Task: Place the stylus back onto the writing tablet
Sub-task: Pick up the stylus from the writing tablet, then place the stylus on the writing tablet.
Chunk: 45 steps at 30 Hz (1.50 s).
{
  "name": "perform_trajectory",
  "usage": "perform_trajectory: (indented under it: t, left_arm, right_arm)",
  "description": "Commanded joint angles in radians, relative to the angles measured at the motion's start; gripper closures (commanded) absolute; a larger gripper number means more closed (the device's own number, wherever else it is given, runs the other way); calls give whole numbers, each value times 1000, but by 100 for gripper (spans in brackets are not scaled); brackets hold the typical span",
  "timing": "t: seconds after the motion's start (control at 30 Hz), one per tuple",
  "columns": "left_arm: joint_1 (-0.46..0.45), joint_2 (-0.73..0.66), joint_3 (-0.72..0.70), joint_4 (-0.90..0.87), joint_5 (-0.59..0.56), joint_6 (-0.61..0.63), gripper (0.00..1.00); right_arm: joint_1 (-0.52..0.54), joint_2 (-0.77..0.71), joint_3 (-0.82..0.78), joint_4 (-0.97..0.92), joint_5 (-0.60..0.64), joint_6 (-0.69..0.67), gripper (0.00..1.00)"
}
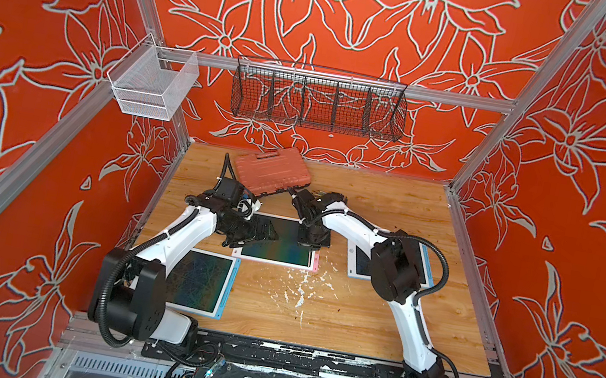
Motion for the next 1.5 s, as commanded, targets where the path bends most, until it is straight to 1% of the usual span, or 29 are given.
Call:
perform_trajectory:
  t: [0.0, 0.6, 0.93, 1.47]
  left_arm:
    - [6, 5, -1, 4, 20, 15, 3]
    - [-5, 24, 14, -4, 22, 26, 3]
    - [-5, 28, 19, -7, 20, 27, 3]
    - [-5, 30, 19, -7, 14, 25, 3]
  right_arm:
    - [-14, -44, -16, 27, 23, 24, 100]
    - [-70, -10, 8, -8, 59, 12, 100]
    - [-72, 10, 7, -5, 36, 18, 100]
    - [-65, 13, -24, -4, 31, 24, 100]
